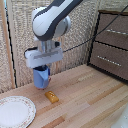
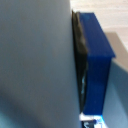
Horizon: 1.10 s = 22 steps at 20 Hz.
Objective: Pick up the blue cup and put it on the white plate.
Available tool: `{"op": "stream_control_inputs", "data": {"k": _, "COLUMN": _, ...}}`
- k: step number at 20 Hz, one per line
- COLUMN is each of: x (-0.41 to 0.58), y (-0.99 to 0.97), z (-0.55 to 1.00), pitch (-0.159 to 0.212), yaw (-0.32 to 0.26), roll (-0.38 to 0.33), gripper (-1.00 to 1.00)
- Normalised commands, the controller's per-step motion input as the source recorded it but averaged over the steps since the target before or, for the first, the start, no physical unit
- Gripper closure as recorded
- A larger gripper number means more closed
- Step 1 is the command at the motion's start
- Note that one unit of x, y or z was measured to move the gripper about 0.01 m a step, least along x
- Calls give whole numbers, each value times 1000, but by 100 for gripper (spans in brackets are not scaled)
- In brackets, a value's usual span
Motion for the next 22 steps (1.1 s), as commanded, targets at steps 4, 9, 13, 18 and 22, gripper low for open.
{"op": "stream_control_inputs", "data": {"k": 4, "x": 274, "y": 920, "z": 0, "pitch": -76, "yaw": 0, "roll": -33, "gripper": 100}}
{"op": "stream_control_inputs", "data": {"k": 9, "x": 329, "y": 879, "z": -98, "pitch": -77, "yaw": 0, "roll": -66, "gripper": 100}}
{"op": "stream_control_inputs", "data": {"k": 13, "x": 313, "y": 634, "z": -351, "pitch": -87, "yaw": 0, "roll": -237, "gripper": 100}}
{"op": "stream_control_inputs", "data": {"k": 18, "x": 306, "y": 538, "z": -265, "pitch": -61, "yaw": 0, "roll": -295, "gripper": 100}}
{"op": "stream_control_inputs", "data": {"k": 22, "x": 395, "y": 546, "z": -184, "pitch": -6, "yaw": 0, "roll": -132, "gripper": 100}}
